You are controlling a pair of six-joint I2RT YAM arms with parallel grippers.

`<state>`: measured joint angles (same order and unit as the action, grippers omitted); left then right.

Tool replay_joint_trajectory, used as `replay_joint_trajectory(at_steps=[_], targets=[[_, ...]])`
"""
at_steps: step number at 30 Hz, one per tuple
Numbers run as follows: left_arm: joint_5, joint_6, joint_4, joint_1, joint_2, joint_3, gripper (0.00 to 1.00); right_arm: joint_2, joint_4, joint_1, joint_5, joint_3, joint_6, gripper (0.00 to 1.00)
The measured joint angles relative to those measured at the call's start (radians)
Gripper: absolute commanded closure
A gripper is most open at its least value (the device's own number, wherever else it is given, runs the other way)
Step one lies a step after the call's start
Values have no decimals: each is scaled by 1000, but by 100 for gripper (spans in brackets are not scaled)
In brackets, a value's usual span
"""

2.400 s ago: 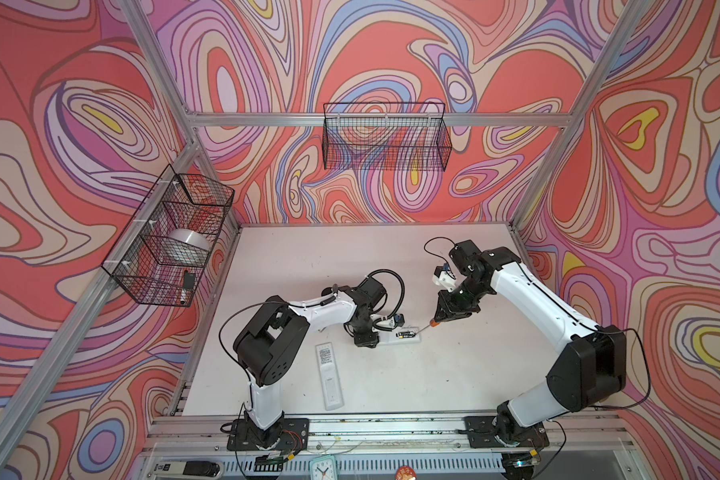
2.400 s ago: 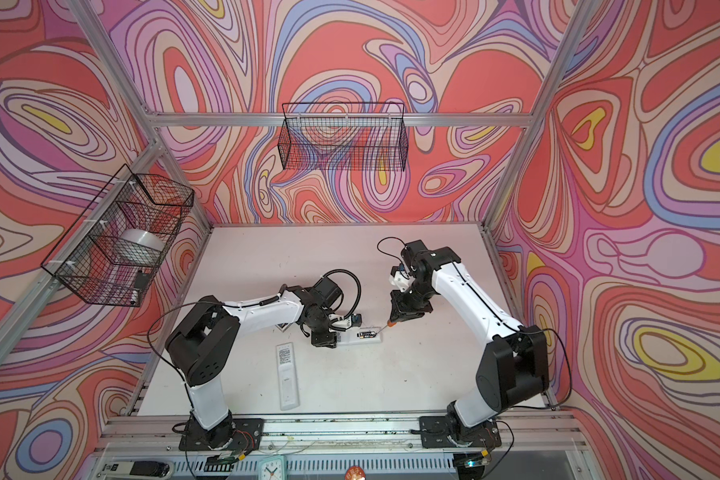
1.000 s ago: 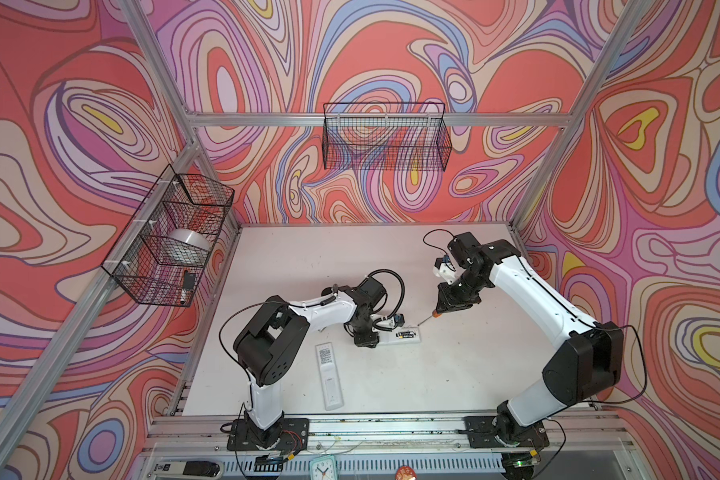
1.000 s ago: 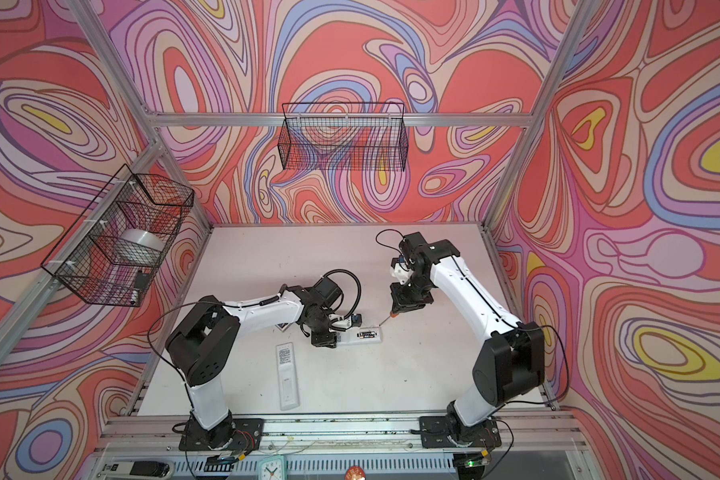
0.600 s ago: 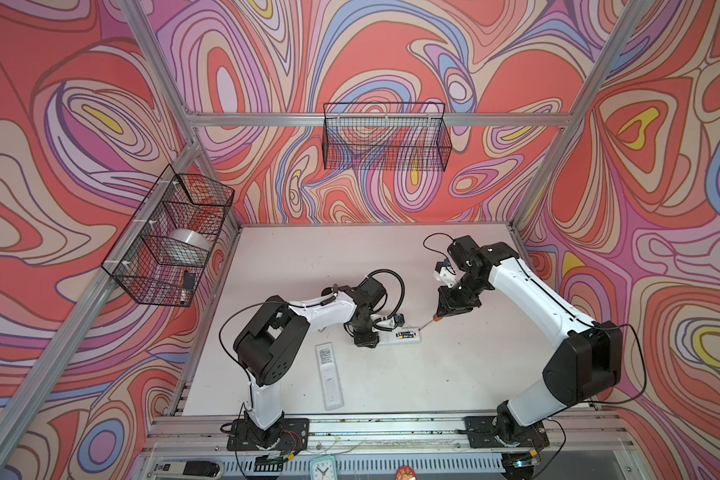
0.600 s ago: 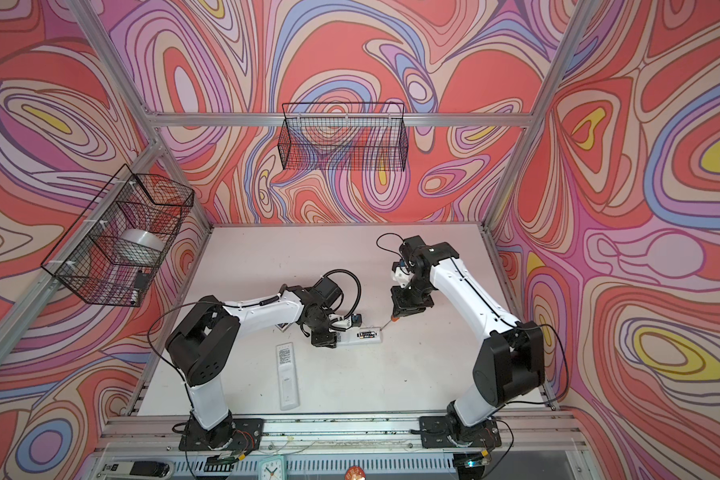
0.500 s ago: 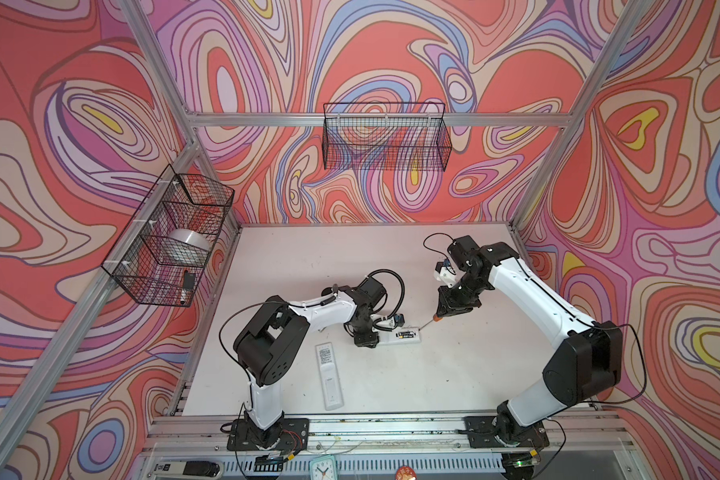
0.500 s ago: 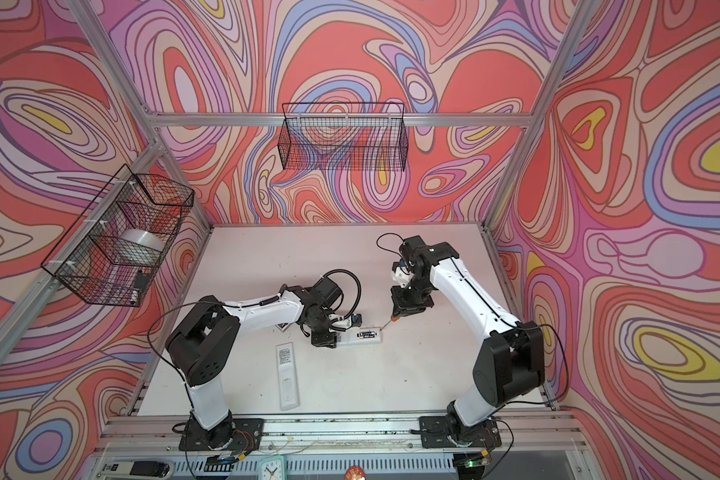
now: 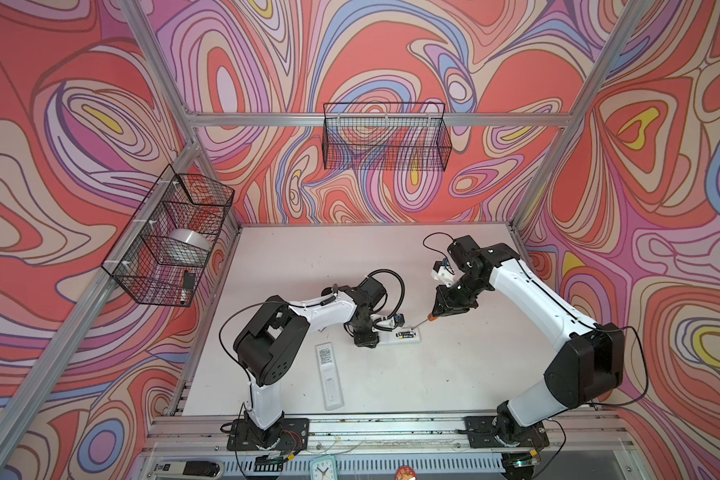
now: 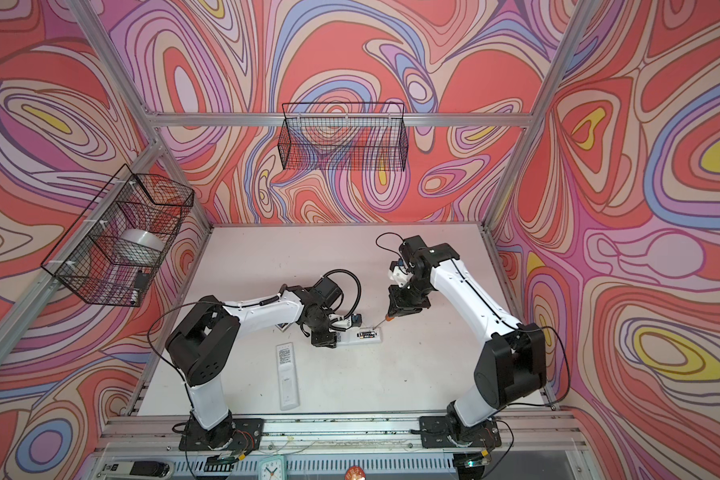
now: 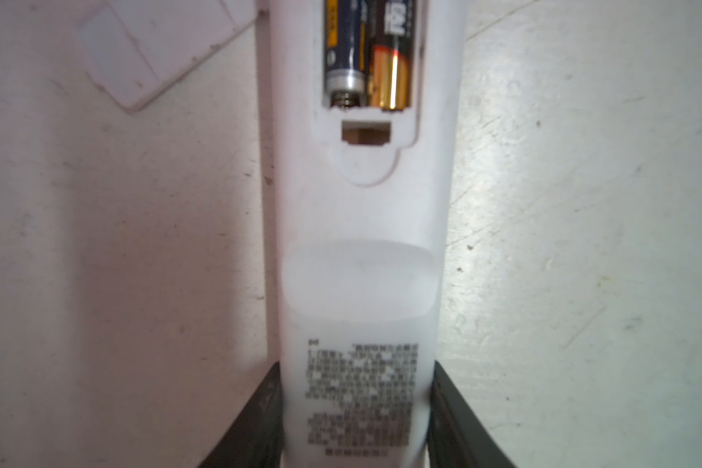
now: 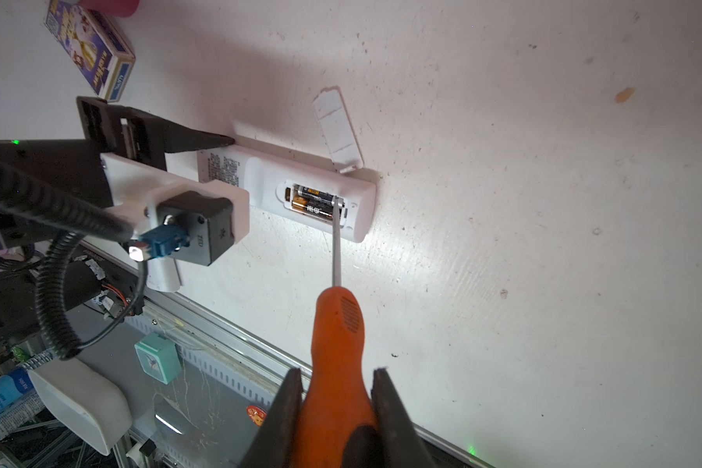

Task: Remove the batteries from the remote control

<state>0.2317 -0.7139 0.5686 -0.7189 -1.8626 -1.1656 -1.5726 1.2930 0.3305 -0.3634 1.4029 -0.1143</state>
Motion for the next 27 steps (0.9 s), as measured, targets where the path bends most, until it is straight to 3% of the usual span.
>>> replay_joint_trajectory(at_steps=[27], targets=[[0,0,0,0,0,0,65,14,-22,-2,-14,-48,0,100]])
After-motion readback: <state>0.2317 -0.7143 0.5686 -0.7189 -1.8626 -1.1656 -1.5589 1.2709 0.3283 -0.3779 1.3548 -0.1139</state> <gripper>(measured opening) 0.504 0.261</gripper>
